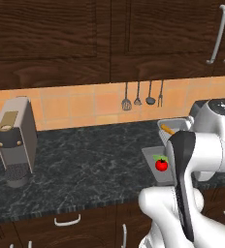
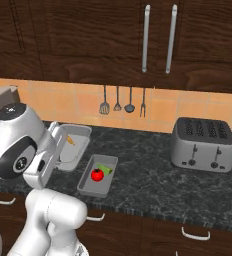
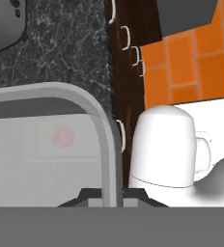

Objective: Take the meat container that has the shrimp and place it on the second highest rack of the freezer. Then take the vegetable container that has the tomato and lemon wedge and place it on the highest rack of the freezer.

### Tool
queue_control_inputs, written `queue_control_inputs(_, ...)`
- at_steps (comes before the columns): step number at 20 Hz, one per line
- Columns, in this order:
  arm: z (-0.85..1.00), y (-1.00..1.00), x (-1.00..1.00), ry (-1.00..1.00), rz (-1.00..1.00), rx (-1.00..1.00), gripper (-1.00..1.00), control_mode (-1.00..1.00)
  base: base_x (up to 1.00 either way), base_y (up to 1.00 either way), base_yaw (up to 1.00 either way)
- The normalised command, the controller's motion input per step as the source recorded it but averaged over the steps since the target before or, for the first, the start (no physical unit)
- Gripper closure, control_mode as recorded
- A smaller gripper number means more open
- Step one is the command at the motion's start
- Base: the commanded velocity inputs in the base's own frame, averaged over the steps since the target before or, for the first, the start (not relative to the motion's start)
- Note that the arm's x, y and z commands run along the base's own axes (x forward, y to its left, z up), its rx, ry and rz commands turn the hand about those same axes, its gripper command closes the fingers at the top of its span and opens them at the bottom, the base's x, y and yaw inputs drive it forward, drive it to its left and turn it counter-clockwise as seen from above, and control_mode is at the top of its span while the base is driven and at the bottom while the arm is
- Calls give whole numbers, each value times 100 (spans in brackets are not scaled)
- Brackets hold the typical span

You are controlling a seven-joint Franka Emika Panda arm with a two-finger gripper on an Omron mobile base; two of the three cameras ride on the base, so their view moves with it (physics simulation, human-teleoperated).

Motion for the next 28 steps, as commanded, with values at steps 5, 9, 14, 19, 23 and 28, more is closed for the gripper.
queue_control_inputs(5, 0, 4, -11, -2, 0, 0, 100, -100, 0, 0, 0)
queue_control_inputs(9, 0, 0, -6, 0, 1, 0, 100, -100, 0, 0, 0)
queue_control_inputs(14, 0, 0, -1, 0, 0, 0, 100, -100, 0, 0, 0)
queue_control_inputs(19, 0, 0, 0, 0, 0, 0, 100, 100, -24, 0, 3)
queue_control_inputs(23, 0, 0, 0, 0, 0, 0, 100, 100, -100, 0, 21)
queue_control_inputs(28, 0, 0, 0, 0, 0, 0, 100, 100, -56, 40, 43)
